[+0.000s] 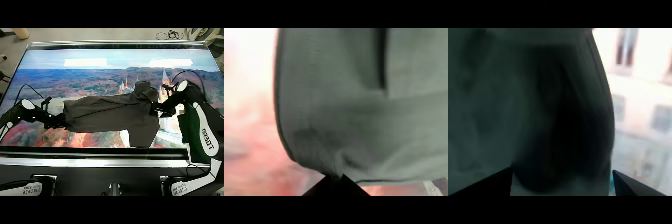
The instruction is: Fold the shirts.
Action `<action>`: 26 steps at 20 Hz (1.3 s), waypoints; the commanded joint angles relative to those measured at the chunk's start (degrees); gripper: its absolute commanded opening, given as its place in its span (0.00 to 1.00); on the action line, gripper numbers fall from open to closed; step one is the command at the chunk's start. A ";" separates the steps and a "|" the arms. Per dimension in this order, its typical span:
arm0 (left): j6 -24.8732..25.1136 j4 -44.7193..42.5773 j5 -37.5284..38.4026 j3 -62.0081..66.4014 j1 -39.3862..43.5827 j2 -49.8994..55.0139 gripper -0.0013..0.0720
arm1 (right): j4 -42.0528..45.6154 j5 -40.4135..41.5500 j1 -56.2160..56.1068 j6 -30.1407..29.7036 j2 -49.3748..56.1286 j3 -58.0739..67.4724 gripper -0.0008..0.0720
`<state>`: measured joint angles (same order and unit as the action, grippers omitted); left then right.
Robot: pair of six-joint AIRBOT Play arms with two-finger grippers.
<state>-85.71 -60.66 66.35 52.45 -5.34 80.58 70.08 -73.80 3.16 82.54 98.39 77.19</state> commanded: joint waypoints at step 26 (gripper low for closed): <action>2.75 -20.00 -3.85 43.04 -0.04 -32.50 0.05 | 9.92 0.48 -3.04 1.11 -42.01 29.68 0.05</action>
<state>-82.56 -76.07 59.37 101.03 -5.32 44.05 78.91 -62.50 0.08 83.11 48.99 106.78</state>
